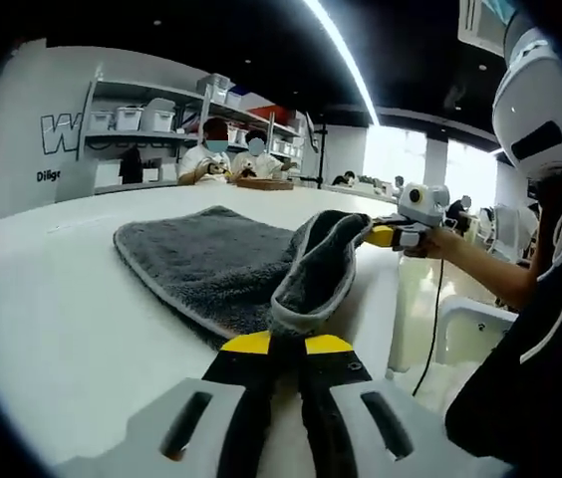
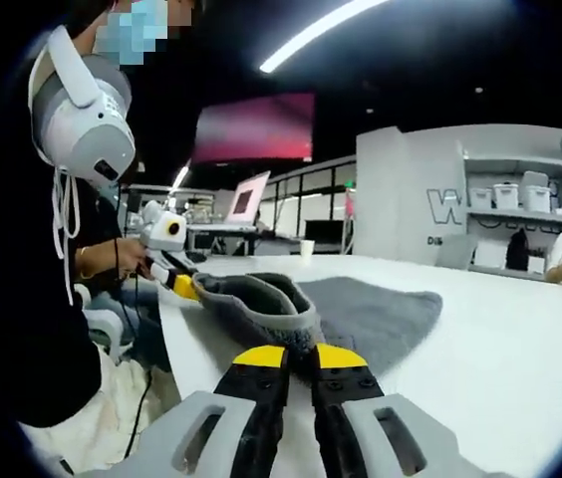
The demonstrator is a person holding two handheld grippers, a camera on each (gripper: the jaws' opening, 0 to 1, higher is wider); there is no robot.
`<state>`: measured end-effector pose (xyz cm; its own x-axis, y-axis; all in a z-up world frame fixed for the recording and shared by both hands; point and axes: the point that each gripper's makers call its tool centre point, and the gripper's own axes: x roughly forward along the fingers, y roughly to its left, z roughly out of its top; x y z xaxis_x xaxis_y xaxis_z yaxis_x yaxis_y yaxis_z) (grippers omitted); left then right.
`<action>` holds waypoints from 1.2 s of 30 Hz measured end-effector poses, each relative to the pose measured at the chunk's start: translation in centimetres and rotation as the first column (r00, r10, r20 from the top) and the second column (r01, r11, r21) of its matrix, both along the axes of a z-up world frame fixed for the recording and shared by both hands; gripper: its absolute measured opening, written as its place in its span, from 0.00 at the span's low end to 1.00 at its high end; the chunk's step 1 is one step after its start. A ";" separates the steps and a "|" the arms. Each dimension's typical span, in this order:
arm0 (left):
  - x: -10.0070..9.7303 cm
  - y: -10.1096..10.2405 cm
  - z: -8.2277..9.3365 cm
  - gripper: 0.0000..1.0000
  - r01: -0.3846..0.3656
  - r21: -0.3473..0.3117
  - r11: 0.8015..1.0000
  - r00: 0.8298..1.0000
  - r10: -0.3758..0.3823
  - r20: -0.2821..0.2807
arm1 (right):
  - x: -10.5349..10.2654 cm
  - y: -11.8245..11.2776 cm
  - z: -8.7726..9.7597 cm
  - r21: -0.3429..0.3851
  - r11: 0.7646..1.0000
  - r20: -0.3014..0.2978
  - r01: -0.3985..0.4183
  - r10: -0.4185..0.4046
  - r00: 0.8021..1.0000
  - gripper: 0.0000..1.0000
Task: Open the folded towel by lifting each exposed corner and separating the folded layers until the towel lies flat within the target outline without major curled edges
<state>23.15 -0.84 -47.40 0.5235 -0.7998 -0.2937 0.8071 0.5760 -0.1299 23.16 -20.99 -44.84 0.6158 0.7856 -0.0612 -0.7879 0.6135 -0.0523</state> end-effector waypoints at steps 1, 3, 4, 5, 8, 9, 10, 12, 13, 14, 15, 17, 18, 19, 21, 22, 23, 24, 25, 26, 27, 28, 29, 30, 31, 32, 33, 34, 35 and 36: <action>0.0 0.0 0.0 0.07 -0.003 -0.007 1.000 1.000 0.003 -0.002 | -0.1 0.0 0.0 -0.002 1.000 -0.003 0.001 -0.001 1.000 0.04; -0.1 0.0 0.1 0.07 -0.008 -0.015 1.000 1.000 0.008 -0.007 | -0.1 0.1 -0.1 -0.005 1.000 -0.009 0.002 -0.002 1.000 0.04; -0.1 0.0 0.1 0.07 -0.010 -0.016 1.000 1.000 0.010 -0.007 | -0.2 0.1 -0.1 -0.007 1.000 -0.011 0.002 -0.002 1.000 0.04; -0.1 0.0 0.1 0.08 -0.012 -0.017 1.000 1.000 0.012 -0.009 | -0.2 0.1 -0.2 -0.008 1.000 -0.016 0.002 -0.002 1.000 0.04; -0.2 0.0 0.0 0.08 -0.013 -0.013 1.000 1.000 0.012 -0.010 | -0.4 0.0 -0.6 -0.014 1.000 -0.035 0.002 -0.003 0.999 0.05; -0.3 0.0 0.0 0.09 -0.012 -0.010 1.000 1.000 0.012 -0.006 | -0.5 -0.1 -0.6 -0.015 1.000 -0.037 0.003 -0.004 0.999 0.05; -0.4 0.1 0.1 0.09 -0.011 -0.007 1.000 1.000 0.011 -0.001 | -0.5 -0.1 -0.7 -0.013 1.000 -0.041 0.003 -0.004 0.999 0.05; -0.6 0.1 0.1 0.10 -0.009 0.001 1.000 1.000 0.009 0.006 | -0.7 -0.3 -0.8 -0.013 1.000 -0.048 0.008 -0.009 0.999 0.05; -0.7 0.2 0.1 0.10 -0.007 0.003 1.000 1.000 0.007 0.008 | -0.7 -0.3 -0.9 -0.015 1.000 -0.052 0.011 -0.012 0.999 0.06; -0.7 0.3 0.1 0.10 -0.007 0.005 1.000 1.000 0.007 0.009 | -0.8 -0.4 -1.0 -0.018 1.000 -0.061 0.013 -0.014 0.998 0.07; -0.9 0.5 0.2 0.11 -0.009 0.007 1.000 1.000 0.009 0.009 | -0.9 -0.4 -1.0 -0.023 1.000 -0.060 0.012 -0.014 0.998 0.07; -1.1 0.9 0.1 0.11 -0.010 0.017 1.000 1.000 0.010 0.006 | -1.1 -0.4 -1.1 -0.035 0.999 -0.063 0.011 -0.014 0.998 0.07; -1.3 1.0 0.1 0.11 -0.008 0.023 1.000 1.000 0.008 0.006 | -1.3 -0.5 -1.1 -0.047 0.999 -0.064 0.009 -0.012 0.998 0.07; -1.3 1.1 0.1 0.11 -0.008 0.026 1.000 1.000 0.008 0.005 | -1.3 -0.5 -1.1 -0.053 0.999 -0.063 0.008 -0.012 0.998 0.08; -1.7 1.4 0.0 0.11 -0.006 0.042 0.999 1.000 0.006 0.002 | -1.7 -0.7 -1.0 -0.072 0.997 -0.062 0.003 -0.007 0.998 0.08; -1.7 1.6 -0.1 0.11 -0.009 0.042 0.999 1.000 0.009 -0.005 | -1.8 -0.8 -0.9 -0.073 0.997 -0.063 0.001 -0.006 0.998 0.07; -1.9 1.7 -0.3 0.11 -0.018 0.042 0.999 1.000 0.019 -0.013 | -2.0 -0.9 -0.9 -0.077 0.997 -0.063 -0.001 -0.004 0.998 0.07; -2.0 1.8 -0.4 0.11 -0.019 0.043 0.999 1.000 0.020 -0.016 | -2.0 -0.9 -0.9 -0.079 0.997 -0.063 -0.001 -0.004 0.998 0.07; -2.1 1.9 -0.5 0.11 -0.020 0.045 0.999 1.000 0.021 -0.018 | -2.1 -1.0 -0.9 -0.081 0.997 -0.064 -0.001 -0.004 0.998 0.07; -2.1 2.0 -0.5 0.10 -0.023 0.046 0.999 1.000 0.024 -0.019 | -2.2 -1.0 -0.9 -0.083 0.997 -0.066 0.002 -0.007 0.998 0.07; -2.1 2.1 -0.4 0.10 -0.029 0.050 0.998 0.999 0.030 -0.018 | -2.2 -1.2 -1.0 -0.086 0.996 -0.067 0.008 -0.014 0.998 0.07; -2.1 2.3 -0.4 0.09 -0.035 0.052 0.998 0.999 0.036 -0.016 | -2.2 -1.3 -1.0 -0.087 0.996 -0.068 0.014 -0.020 0.997 0.07; -2.0 2.4 -0.3 0.08 -0.041 0.052 0.998 0.999 0.042 -0.014 | -2.2 -1.4 -1.0 -0.086 0.996 -0.069 0.022 -0.028 0.997 0.06; -1.9 2.7 -0.1 0.09 -0.052 0.051 0.997 0.999 0.053 -0.012 | -2.1 -1.9 -1.0 -0.082 0.995 -0.070 0.049 -0.054 0.996 0.06; -1.8 2.9 0.0 0.09 -0.060 0.047 0.997 0.998 0.061 -0.010 | -1.9 -2.3 -1.0 -0.073 0.995 -0.071 0.072 -0.077 0.994 0.06; -1.4 3.3 0.2 0.08 -0.092 0.026 0.995 0.996 0.093 -0.014 | -1.9 -2.6 -0.9 -0.063 0.994 -0.071 0.088 -0.092 0.993 0.06; -1.2 3.7 0.4 0.07 -0.119 0.008 0.993 0.993 0.119 -0.021 | -1.9 -2.9 -0.7 -0.052 0.993 -0.069 0.102 -0.106 0.992 0.06; -0.9 4.0 0.6 0.06 -0.133 -0.004 0.991 0.991 0.133 -0.019 | -1.8 -3.4 -0.5 -0.035 0.992 -0.066 0.122 -0.124 0.990 0.05; -0.8 4.2 0.8 0.06 -0.145 -0.017 0.989 0.989 0.145 -0.018 | -1.7 -3.8 -0.2 -0.025 0.990 -0.063 0.136 -0.137 0.989 0.05; -0.5 4.5 1.2 0.06 -0.159 -0.036 0.987 0.987 0.158 -0.016 | -1.7 -4.2 0.1 -0.016 0.989 -0.056 0.149 -0.150 0.987 0.05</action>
